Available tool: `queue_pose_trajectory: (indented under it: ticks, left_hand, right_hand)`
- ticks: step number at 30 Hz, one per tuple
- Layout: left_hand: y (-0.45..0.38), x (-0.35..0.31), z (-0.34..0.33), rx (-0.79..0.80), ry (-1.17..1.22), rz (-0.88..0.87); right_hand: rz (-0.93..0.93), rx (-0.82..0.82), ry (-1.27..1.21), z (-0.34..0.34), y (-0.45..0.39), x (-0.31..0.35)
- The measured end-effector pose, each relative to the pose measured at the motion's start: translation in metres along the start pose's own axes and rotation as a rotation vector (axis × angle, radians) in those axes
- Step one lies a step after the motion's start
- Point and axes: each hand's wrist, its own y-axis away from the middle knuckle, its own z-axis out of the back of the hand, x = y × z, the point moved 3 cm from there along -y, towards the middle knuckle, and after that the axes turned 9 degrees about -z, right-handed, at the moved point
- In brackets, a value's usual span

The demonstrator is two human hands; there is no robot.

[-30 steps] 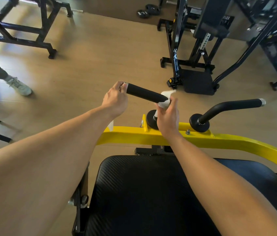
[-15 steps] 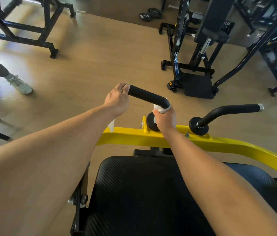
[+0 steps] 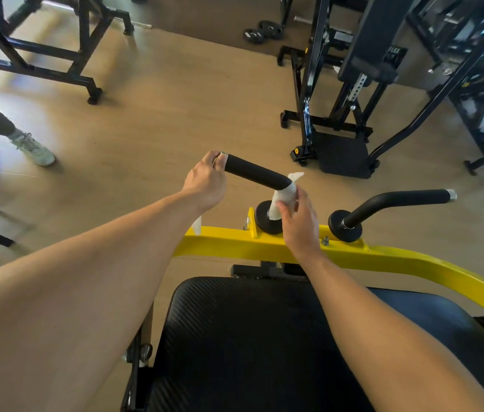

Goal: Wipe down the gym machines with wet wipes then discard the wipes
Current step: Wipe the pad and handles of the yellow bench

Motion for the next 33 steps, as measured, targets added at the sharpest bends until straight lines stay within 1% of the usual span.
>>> queue_pose_trajectory:
  ticks: [2, 4, 5, 7, 9, 11, 14, 16, 17, 19, 21, 23, 26, 27, 29, 30, 31, 33]
  left_hand:
    - [0.000, 0.000, 0.000, 0.002, 0.001, -0.003]
    - [0.000, 0.000, 0.000, -0.001, 0.006, -0.002]
    - [0.000, 0.000, 0.000, -0.003, 0.009, -0.002]
    - [0.000, 0.000, -0.001, -0.006, 0.010, -0.008]
    - [0.000, 0.001, -0.001, -0.009, 0.010, -0.012]
    - [0.000, 0.002, 0.000, -0.009, 0.012, -0.010]
    - [-0.001, 0.003, 0.000, -0.009, 0.013, -0.002]
    - [-0.001, 0.002, 0.000, -0.007, 0.020, 0.001]
    - [-0.001, 0.002, -0.001, -0.006, 0.023, -0.001]
    - [0.000, 0.002, -0.002, -0.006, 0.026, -0.005]
    - [0.000, 0.002, -0.002, -0.008, 0.026, -0.004]
    - [0.000, 0.002, -0.001, -0.011, 0.024, -0.003]
    - [0.001, 0.003, -0.001, -0.005, 0.020, -0.009]
    - [0.001, 0.003, -0.001, -0.001, 0.020, -0.010]
    - [0.001, 0.003, -0.001, -0.001, 0.018, -0.012]
    - [0.001, 0.003, -0.001, -0.005, 0.019, -0.012]
    - [0.000, 0.003, -0.001, -0.008, 0.020, -0.012]
    - [0.000, 0.003, -0.002, -0.015, 0.021, -0.008]
  right_hand:
    - [-0.064, 0.074, 0.042, -0.008, -0.002, -0.007]
    - [-0.103, 0.070, 0.021, -0.013, -0.003, -0.005]
    - [-0.108, 0.038, -0.016, -0.013, -0.003, -0.001]
    - [-0.037, -0.066, -0.061, -0.009, -0.005, 0.011]
    - [0.050, -0.145, -0.008, -0.005, -0.005, 0.019]
    - [0.051, -0.166, 0.072, -0.003, -0.003, 0.017]
    - [-0.111, -0.078, 0.154, -0.008, 0.000, 0.007]
    - [-0.183, -0.039, 0.083, -0.011, 0.002, 0.009]
    - [-0.189, -0.050, 0.028, -0.010, 0.003, 0.012]
    - [-0.122, -0.120, -0.066, -0.004, 0.003, 0.019]
    - [-0.026, -0.169, -0.077, 0.000, 0.003, 0.019]
    - [-0.046, -0.114, -0.026, -0.001, 0.000, 0.009]
    - [-0.184, 0.055, 0.145, -0.011, 0.000, -0.008]
    - [-0.200, 0.069, 0.160, -0.012, 0.001, -0.010]
    - [-0.172, 0.018, 0.066, -0.007, 0.000, -0.004]
    - [-0.128, -0.021, 0.009, -0.002, 0.000, 0.004]
    - [-0.067, -0.061, -0.004, 0.003, -0.001, 0.013]
    - [0.132, -0.141, 0.089, 0.011, -0.004, 0.033]
